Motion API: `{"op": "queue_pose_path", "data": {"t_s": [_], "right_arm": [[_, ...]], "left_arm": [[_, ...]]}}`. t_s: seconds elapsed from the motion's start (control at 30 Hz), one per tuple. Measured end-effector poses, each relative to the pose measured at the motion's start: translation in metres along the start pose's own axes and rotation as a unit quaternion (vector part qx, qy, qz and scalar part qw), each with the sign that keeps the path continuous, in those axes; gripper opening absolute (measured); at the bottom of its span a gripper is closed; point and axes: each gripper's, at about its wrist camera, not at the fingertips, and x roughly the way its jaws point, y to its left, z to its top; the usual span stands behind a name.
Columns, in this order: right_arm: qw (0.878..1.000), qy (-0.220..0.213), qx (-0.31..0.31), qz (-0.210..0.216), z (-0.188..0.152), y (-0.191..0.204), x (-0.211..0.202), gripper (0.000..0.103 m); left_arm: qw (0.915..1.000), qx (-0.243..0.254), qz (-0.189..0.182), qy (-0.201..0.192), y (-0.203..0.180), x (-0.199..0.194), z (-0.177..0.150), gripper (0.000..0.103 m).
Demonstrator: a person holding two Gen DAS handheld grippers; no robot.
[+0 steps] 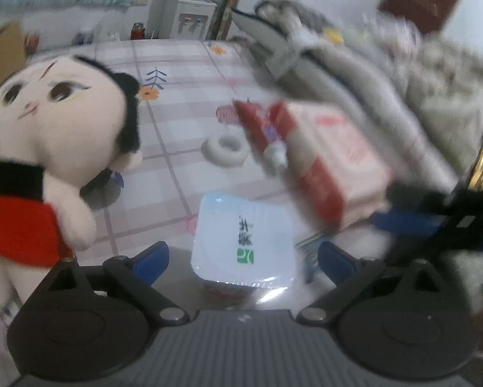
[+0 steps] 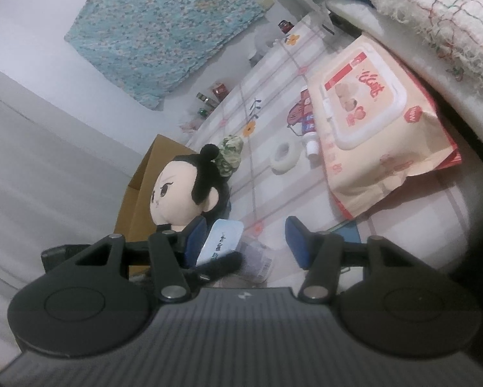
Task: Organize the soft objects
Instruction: 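Grasp the white yogurt cup with the left gripper, then grasp the red toothpaste box with the right gripper while the left gripper holds the yogurt cup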
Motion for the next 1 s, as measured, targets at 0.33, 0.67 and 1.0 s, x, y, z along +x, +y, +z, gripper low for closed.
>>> {"op": "queue_pose_path", "data": {"t_s": [0.33,0.67,1.0], "right_arm": [[0.997,-0.006,-0.068,-0.036,0.017,0.025,0.004,0.054],[0.962,0.032,-0.242,-0.122,0.103,0.073,0.064,0.053],[0.895,0.191,-0.311,-0.256,0.179,0.048,0.212,0.051]], "left_arm": [[0.9955,0.071,0.061,-0.011,-0.017,0.015,-0.007,0.064],[0.9927,0.075,0.091,-0.026,-0.007,0.000,-0.007,0.063],[0.9957,0.041,0.077,-0.030,0.013,-0.011,-0.006,0.063]]}}
